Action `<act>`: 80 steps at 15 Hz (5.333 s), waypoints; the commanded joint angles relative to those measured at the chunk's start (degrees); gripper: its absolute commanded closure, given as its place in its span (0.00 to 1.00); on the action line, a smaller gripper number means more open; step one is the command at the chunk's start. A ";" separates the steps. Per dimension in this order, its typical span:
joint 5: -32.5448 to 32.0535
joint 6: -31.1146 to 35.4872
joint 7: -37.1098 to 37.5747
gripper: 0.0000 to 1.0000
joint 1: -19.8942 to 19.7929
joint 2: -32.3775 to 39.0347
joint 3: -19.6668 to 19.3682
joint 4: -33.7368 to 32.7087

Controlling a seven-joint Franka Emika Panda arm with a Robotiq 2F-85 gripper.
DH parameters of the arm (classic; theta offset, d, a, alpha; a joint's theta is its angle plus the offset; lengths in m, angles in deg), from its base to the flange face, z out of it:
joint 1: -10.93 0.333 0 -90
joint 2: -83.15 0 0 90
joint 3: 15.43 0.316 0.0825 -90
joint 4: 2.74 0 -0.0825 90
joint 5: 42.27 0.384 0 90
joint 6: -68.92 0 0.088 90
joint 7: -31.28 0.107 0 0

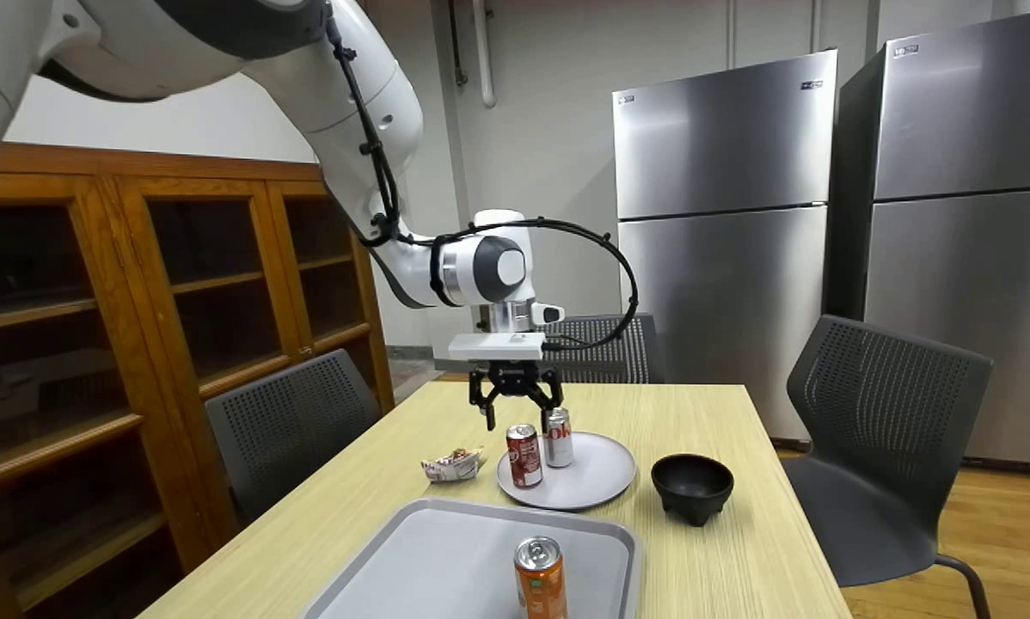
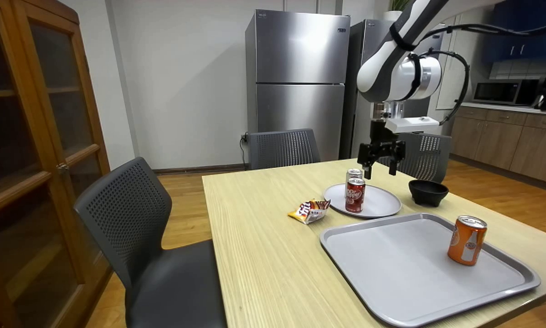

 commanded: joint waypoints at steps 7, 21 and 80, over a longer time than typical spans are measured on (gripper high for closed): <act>-0.40 14.06 -1.65 0.00 -1.12 -10.26 -1.31 19.96; -0.27 17.53 1.22 0.00 -3.12 -14.32 -6.82 31.77; -1.61 17.75 5.49 0.62 -2.27 -14.83 -9.79 34.63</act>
